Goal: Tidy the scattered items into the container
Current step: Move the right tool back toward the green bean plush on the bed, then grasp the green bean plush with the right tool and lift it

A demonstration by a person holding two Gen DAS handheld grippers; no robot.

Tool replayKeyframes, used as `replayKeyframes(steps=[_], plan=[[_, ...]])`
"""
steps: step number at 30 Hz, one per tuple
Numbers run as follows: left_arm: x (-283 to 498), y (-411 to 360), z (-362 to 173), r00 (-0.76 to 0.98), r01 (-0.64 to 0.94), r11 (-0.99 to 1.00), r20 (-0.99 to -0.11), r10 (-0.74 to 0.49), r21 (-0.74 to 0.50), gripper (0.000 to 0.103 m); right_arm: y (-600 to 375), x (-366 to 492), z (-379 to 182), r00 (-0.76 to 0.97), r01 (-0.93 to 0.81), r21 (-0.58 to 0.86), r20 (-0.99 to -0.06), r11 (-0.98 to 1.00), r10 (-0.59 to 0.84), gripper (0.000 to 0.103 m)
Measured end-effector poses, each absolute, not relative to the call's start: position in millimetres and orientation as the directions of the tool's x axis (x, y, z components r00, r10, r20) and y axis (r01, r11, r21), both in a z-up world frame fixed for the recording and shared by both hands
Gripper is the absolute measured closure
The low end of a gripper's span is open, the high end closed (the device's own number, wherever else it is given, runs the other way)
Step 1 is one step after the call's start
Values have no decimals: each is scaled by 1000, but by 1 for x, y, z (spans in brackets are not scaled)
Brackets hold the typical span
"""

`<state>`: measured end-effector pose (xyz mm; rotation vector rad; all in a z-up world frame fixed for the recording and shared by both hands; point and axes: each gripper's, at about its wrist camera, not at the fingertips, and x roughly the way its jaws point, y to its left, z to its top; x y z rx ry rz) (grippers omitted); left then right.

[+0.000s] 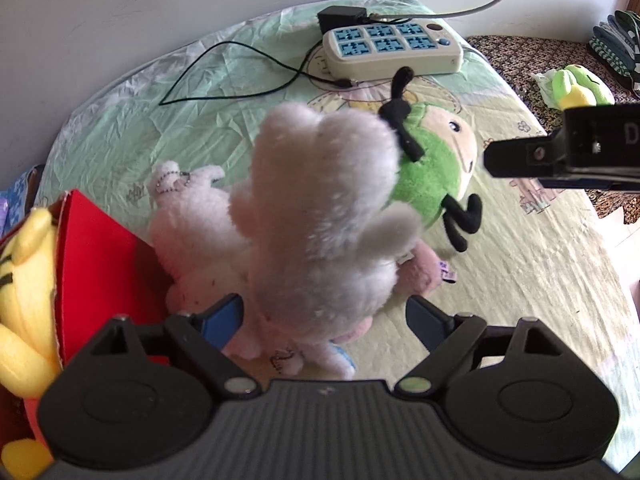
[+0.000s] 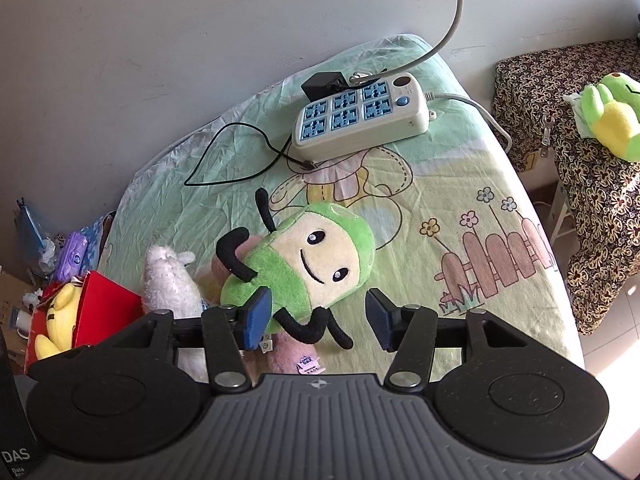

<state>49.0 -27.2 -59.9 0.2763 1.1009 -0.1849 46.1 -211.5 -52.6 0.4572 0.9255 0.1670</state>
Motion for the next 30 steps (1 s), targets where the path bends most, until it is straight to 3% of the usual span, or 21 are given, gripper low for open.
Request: replayKeyframes(steps=[9,13,17,20,23,27,30], plan=[[25,-10,-44,492,324,943,-864,-107,68,19,-210,59,-57,592,59,462,-730,885,341,44],[4,-22,-30,510,443,896,-825,-244,9,19,-205,60,-60,582,40,454,-735,890,349,40],[-16,-53,-30,486,595,803,-785,-384,-25,18,-218,69,-81,542,139,519,-753,844,374,38],[-14,-70,-43,462,647,762,-788,-407,-14,24,-228,77,-96,514,181,594,-737,784,440,37],[2,-71,-49,441,650,759,-793,-421,-42,20,-232,84,-103,508,183,606,-732,774,453,23],[16,-69,-56,454,655,756,-797,-398,-5,16,-238,95,-119,479,196,717,-665,669,573,23],[28,-57,-58,457,631,776,-802,-385,-13,21,-235,103,-125,469,179,748,-636,639,613,22]])
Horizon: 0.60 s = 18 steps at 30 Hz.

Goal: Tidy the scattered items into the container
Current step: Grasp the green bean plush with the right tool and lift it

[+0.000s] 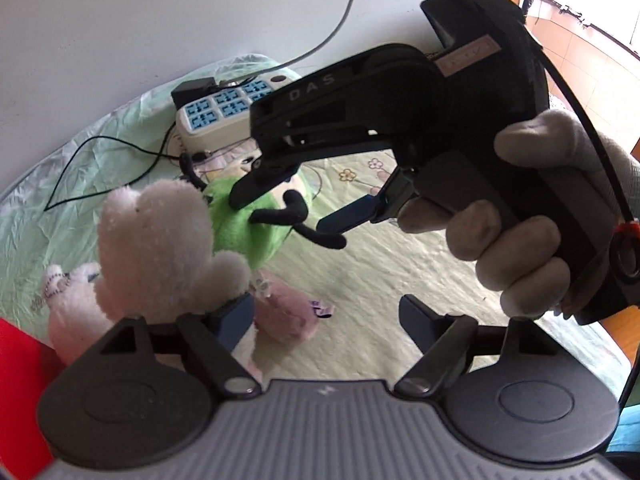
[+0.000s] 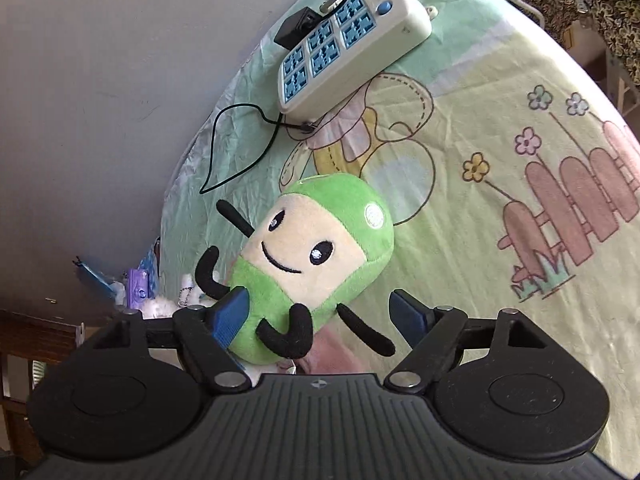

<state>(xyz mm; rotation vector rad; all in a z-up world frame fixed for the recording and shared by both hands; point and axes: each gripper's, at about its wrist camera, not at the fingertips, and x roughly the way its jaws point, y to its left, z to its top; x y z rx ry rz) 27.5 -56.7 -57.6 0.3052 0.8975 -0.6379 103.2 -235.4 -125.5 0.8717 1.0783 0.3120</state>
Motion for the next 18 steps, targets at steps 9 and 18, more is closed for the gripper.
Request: replayKeyframes(steps=[9,18], plan=[[56,-37,-51,513,566,824,-775,-370,-19,21,-223,122,-141,466,148,827,-541,542,700,24],[62,-62,-53,479,607,794,-787,-389,-22,10,-237,114,-126,444,17,765,-583,644,681,30]])
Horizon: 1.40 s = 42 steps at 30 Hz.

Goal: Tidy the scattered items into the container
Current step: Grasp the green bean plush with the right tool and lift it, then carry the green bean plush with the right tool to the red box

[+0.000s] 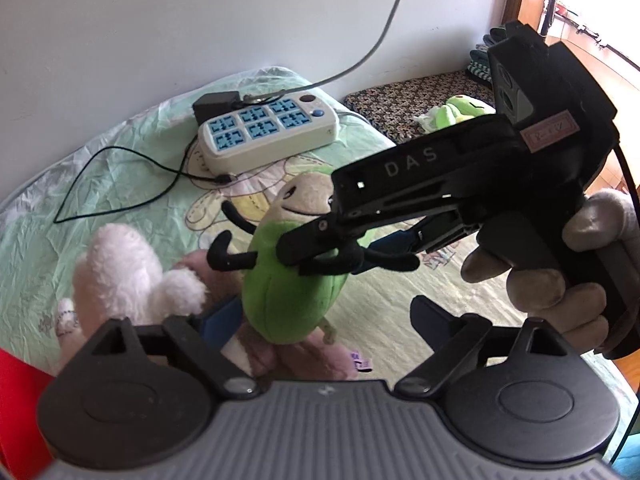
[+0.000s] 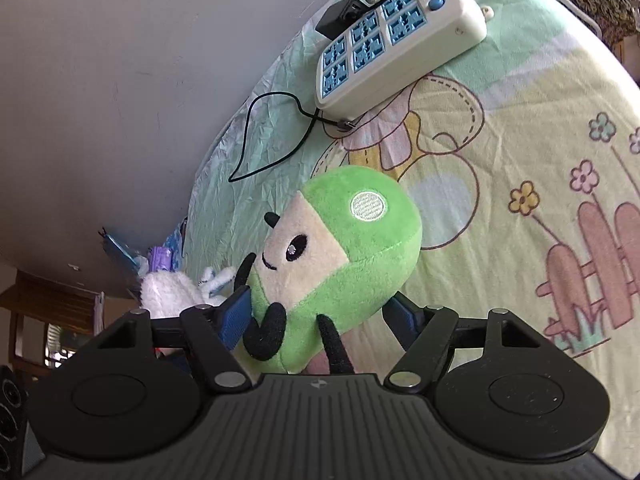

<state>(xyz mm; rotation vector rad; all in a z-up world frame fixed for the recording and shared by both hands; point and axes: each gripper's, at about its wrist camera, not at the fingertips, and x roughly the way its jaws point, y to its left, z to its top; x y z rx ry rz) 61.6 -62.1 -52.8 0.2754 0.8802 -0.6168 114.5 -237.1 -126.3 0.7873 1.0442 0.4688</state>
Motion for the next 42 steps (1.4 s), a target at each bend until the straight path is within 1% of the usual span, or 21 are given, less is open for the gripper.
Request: replayKeyframes(steps=[2,5,9,11,14,16,19,22,25,27,29,32,33,35,38,42], plan=[[59,-72,-57,454,630,776,-795,-402,-33,9,-242,106,-122,433,-23,742,-597,670,676,30],[55,-88,-65,446,662,749,-802,-398,-3,9,-243,97,-118,433,-56,691,-633,720,641,30],[61,-104,-74,425,684,729,-816,-392,6,10,-254,98,-129,437,12,675,-667,737,604,29],[62,-108,-76,425,695,719,-817,-389,19,11,-259,97,-135,436,39,696,-658,717,614,30],[66,-109,-76,416,692,722,-815,-404,-4,10,-269,92,-134,471,89,704,-653,705,593,24],[70,-109,-78,405,685,729,-817,-409,-26,9,-276,89,-132,500,112,719,-638,686,586,24],[75,-110,-81,395,677,734,-820,-414,-45,9,-280,90,-131,529,142,710,-643,690,554,24],[78,-111,-84,392,680,732,-823,-411,-41,9,-280,93,-132,529,137,705,-646,696,550,24],[80,-109,-84,390,674,736,-821,-416,-53,8,-281,96,-138,526,141,729,-628,669,573,28],[83,-106,-85,386,669,740,-821,-421,-65,8,-283,98,-144,524,152,764,-601,628,604,35],[81,-105,-84,393,664,745,-818,-419,-64,13,-281,99,-144,525,152,768,-596,622,608,37],[78,-105,-82,393,660,748,-817,-422,-68,16,-277,96,-137,523,129,744,-613,655,593,40],[77,-103,-80,382,658,747,-815,-436,-91,18,-276,95,-134,524,124,735,-619,666,585,40],[73,-99,-78,356,652,745,-809,-467,-144,26,-276,91,-127,531,107,708,-634,698,562,40],[59,-95,-76,323,652,733,-804,-499,-193,27,-275,79,-116,522,67,656,-665,752,534,41],[24,-97,-77,273,684,696,-809,-520,-217,27,-273,56,-109,483,39,613,-703,789,522,41]])
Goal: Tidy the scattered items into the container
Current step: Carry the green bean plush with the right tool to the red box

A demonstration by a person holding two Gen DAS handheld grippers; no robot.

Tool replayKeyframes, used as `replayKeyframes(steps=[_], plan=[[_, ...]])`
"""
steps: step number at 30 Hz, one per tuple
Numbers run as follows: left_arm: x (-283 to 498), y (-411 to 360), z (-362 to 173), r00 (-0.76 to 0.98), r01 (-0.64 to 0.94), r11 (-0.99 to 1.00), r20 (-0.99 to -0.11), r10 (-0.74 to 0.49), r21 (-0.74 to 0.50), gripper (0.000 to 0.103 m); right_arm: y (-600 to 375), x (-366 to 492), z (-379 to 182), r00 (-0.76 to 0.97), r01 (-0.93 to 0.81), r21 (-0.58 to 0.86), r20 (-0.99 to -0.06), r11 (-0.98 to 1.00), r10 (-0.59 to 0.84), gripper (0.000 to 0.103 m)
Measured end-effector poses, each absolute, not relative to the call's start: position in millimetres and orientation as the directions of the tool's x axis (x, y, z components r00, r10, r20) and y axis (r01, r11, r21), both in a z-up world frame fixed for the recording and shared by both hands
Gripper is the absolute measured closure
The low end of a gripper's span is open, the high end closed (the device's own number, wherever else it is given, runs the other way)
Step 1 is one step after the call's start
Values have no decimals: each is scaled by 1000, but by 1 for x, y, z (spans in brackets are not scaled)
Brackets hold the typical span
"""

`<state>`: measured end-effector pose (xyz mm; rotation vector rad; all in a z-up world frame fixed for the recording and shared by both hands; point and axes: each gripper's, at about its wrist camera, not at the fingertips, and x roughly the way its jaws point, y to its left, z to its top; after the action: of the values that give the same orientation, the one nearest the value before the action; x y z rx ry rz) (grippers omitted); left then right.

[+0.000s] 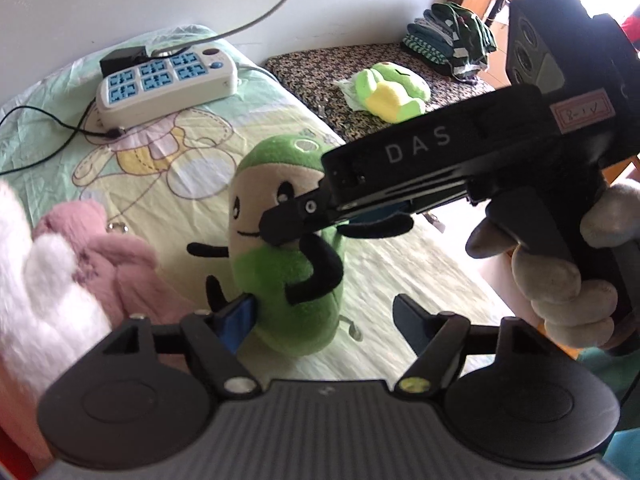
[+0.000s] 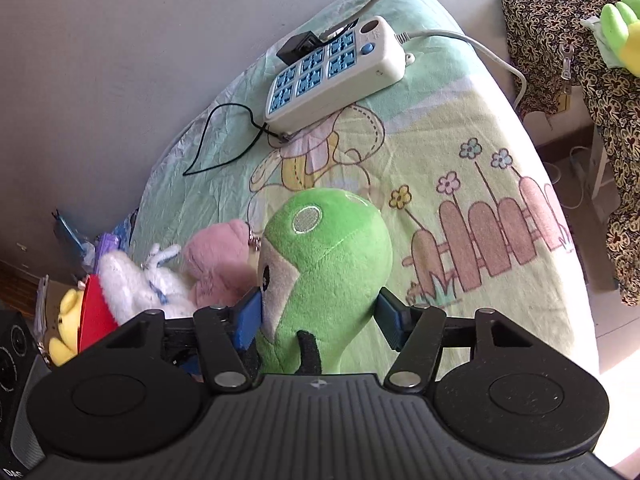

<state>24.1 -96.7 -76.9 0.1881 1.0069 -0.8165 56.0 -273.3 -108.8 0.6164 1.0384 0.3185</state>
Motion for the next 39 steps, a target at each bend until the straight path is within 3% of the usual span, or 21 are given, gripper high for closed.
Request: replayKeyframes(steps=[5,9,13,19,22,39], plan=[[-13,-94,-80,239,732,649,-813,-531,-208,12,-263,29,-105,418,-6,564,-748,825,515,40],[-12,-101,-82,277,737,657,-816,-506,-157,11,-255,25,-103,428,-7,539,-759,842,490,34],[6,-108,-84,329,710,692,-808,-489,-130,11,-263,33,-111,474,103,577,-745,810,470,31],[11,-120,-98,314,705,699,-830,-460,-121,24,-271,36,-121,488,190,624,-730,758,479,28],[4,-118,-96,327,700,705,-827,-458,-114,31,-263,31,-116,492,149,594,-738,791,461,36],[-47,-48,-13,513,601,789,-696,-502,-126,32,-206,-19,-27,609,-98,533,-636,841,474,39]])
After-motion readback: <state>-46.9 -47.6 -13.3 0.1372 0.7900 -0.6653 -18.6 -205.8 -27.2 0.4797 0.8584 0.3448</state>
